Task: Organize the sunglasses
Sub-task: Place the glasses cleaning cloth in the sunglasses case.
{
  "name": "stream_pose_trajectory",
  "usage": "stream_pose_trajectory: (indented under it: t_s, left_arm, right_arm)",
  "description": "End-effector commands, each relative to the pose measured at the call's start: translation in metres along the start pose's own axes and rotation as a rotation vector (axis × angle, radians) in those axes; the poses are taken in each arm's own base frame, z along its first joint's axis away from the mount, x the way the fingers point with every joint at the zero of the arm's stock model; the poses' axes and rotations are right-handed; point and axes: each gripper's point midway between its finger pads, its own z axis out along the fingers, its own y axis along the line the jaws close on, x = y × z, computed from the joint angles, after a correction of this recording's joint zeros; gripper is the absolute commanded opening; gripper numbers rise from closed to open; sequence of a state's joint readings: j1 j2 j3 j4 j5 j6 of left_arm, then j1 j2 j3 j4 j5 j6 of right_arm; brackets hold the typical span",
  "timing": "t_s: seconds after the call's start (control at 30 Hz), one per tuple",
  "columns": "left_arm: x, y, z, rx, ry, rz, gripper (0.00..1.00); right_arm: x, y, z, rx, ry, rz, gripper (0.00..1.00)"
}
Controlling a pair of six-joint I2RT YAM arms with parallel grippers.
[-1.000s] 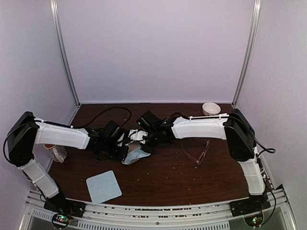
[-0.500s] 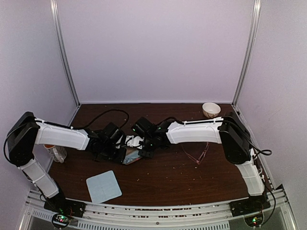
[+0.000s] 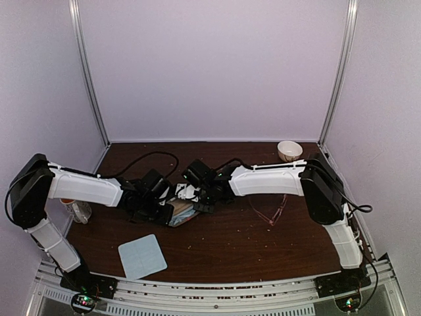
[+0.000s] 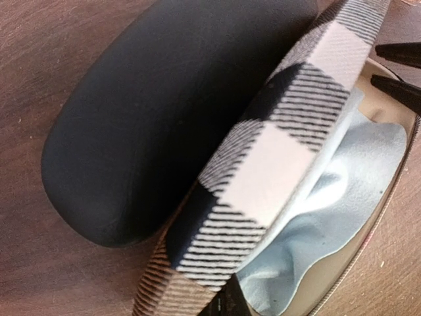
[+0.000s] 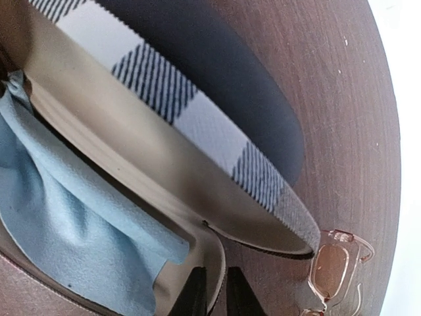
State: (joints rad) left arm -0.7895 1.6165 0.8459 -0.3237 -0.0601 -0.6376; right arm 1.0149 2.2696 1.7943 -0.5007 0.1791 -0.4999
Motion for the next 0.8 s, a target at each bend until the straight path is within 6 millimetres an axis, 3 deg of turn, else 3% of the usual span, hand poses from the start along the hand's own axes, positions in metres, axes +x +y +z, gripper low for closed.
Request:
stream_pose_trajectory:
  t_s: [0.0,0.4,0.57,0.77]
  left_arm:
    - [-0.003,-0.021,-0.003,0.073,-0.013,0.065,0.00]
    - [-0.008,-0.026,-0.004,0.091,-0.023,0.073,0.08]
    - [-0.010,-0.028,-0.009,0.099,-0.034,0.078,0.24]
    - [-0.013,-0.028,-0.017,0.101,-0.047,0.078,0.35]
  right_arm:
    - [-0.005,-0.008,0.000,0.049,-0.005,0.006,0.13]
    - [-0.002,-0.018,-0.008,0.073,-0.016,0.030,0.24]
    - [-0.002,-0.021,-0.014,0.080,-0.027,0.042,0.31]
    - [-0.002,-0.027,-0.025,0.094,-0.051,0.067,0.38]
